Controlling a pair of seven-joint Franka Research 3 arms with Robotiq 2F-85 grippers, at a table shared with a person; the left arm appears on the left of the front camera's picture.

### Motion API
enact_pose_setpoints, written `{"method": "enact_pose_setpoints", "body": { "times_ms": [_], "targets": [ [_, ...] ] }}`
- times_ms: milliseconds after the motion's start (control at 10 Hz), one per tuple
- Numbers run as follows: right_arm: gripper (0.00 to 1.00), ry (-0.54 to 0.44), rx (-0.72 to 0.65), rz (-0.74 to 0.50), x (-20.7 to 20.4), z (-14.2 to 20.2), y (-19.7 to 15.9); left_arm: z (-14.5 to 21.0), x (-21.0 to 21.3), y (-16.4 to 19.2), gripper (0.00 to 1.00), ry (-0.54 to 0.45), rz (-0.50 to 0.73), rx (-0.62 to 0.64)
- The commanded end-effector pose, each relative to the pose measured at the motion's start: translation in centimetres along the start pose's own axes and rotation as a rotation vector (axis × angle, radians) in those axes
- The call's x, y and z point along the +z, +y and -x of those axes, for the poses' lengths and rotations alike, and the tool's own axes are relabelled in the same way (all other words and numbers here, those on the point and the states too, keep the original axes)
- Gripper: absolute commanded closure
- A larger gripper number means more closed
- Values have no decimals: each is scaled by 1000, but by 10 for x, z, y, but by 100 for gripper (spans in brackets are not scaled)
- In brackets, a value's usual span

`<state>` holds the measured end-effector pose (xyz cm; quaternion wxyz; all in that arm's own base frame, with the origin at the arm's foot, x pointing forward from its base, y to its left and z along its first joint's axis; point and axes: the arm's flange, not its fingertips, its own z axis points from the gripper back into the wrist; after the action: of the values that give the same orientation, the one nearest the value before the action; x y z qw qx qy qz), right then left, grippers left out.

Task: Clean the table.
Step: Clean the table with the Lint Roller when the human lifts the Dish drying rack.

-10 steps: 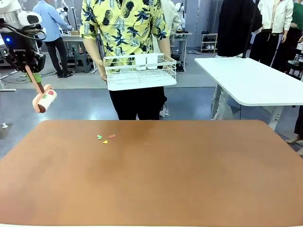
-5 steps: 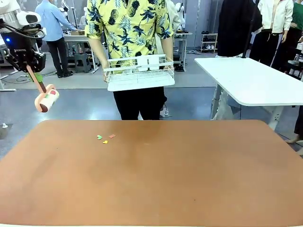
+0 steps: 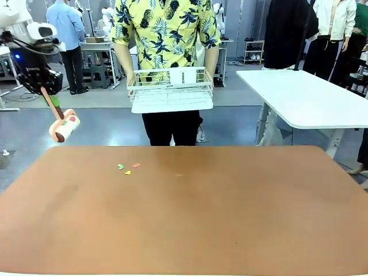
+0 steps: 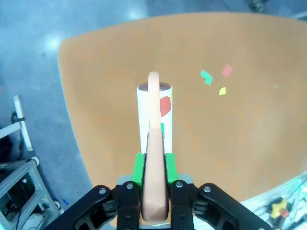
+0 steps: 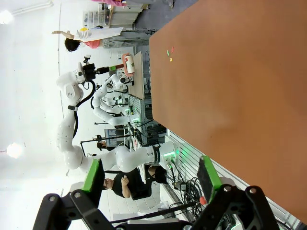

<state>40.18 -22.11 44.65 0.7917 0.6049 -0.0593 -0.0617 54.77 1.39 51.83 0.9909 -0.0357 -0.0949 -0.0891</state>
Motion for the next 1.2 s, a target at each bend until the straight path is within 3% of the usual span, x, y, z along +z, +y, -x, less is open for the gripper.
{"method": "enact_pose_setpoints", "body": {
  "times_ms": [0,300,700,1100],
  "targets": [
    [0,0,5,-4,1,1,2,-24,-25,0,79,11,30,27],
    [0,0,5,-4,1,1,2,-40,-69,1,79,13,41,79],
    [0,0,5,-4,1,1,2,-62,-105,6,79,34,147,-20],
    [0,0,5,-4,1,1,2,-66,-132,3,79,58,230,75]
  ]
}}
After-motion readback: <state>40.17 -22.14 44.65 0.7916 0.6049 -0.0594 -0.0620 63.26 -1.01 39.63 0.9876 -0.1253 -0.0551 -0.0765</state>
